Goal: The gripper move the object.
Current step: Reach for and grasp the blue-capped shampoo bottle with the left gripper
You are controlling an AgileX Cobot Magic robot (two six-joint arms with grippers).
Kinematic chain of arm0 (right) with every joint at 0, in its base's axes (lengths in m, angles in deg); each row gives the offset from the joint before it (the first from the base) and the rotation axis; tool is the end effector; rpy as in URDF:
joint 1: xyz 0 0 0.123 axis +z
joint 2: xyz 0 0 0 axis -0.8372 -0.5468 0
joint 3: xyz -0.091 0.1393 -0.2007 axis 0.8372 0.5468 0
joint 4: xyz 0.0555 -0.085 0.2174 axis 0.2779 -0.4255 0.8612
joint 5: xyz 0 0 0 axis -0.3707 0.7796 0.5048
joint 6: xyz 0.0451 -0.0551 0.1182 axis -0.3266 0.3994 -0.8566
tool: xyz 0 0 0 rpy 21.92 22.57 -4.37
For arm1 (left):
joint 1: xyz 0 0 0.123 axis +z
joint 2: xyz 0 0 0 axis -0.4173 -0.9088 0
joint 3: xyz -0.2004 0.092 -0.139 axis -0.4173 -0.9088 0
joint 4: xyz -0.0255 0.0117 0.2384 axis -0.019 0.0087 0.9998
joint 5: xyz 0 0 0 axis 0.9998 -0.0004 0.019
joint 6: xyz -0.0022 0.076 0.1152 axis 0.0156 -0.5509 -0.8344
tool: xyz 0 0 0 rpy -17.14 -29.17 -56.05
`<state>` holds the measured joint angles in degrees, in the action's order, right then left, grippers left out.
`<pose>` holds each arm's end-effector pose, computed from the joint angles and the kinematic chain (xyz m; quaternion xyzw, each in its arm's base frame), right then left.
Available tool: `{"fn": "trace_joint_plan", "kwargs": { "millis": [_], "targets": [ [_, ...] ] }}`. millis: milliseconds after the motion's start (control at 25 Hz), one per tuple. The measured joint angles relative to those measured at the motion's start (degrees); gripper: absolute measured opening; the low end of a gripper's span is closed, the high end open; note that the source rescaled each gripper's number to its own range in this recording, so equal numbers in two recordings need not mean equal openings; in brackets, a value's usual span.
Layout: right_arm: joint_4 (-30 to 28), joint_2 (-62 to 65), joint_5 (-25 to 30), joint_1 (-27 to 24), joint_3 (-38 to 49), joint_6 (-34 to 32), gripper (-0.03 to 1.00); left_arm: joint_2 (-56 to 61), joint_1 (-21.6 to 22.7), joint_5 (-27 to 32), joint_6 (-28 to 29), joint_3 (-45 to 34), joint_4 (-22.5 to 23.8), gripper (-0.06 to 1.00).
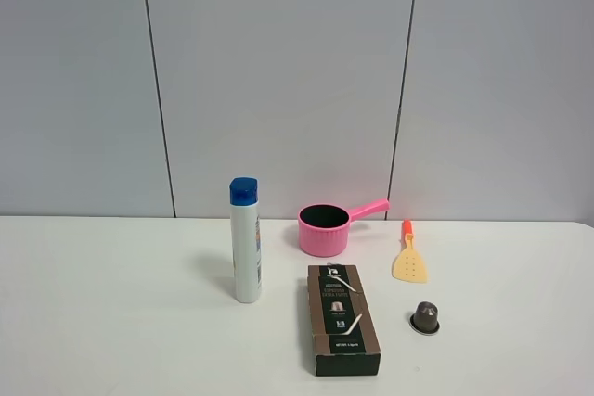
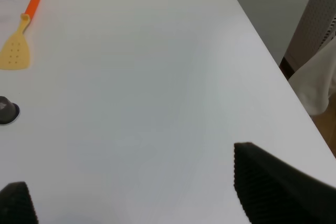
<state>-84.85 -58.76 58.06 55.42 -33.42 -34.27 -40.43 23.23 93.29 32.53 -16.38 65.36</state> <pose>0.0496 -0.0045 0.2513 -0.0027 0.8531 -0.0282 0.5210 0.0502 -0.0013 0.2537 -0.0095 0.8478 -0.0192 0.5298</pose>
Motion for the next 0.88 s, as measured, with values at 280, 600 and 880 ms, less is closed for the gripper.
{"fn": "trace_joint_plan", "kwargs": {
  "millis": [280, 600, 880],
  "targets": [
    [0.0, 0.0, 0.0, 0.0, 0.0, 0.0, 1.0, 0.0, 0.0, 0.0, 0.0, 0.0, 0.0, 1.0],
    [0.0, 0.0, 0.0, 0.0, 0.0, 0.0, 1.0, 0.0, 0.0, 0.0, 0.0, 0.0, 0.0, 1.0],
    [0.0, 0.0, 0.0, 0.0, 0.0, 0.0, 1.0, 0.0, 0.0, 0.0, 0.0, 0.0, 0.0, 1.0]
  ]
}}
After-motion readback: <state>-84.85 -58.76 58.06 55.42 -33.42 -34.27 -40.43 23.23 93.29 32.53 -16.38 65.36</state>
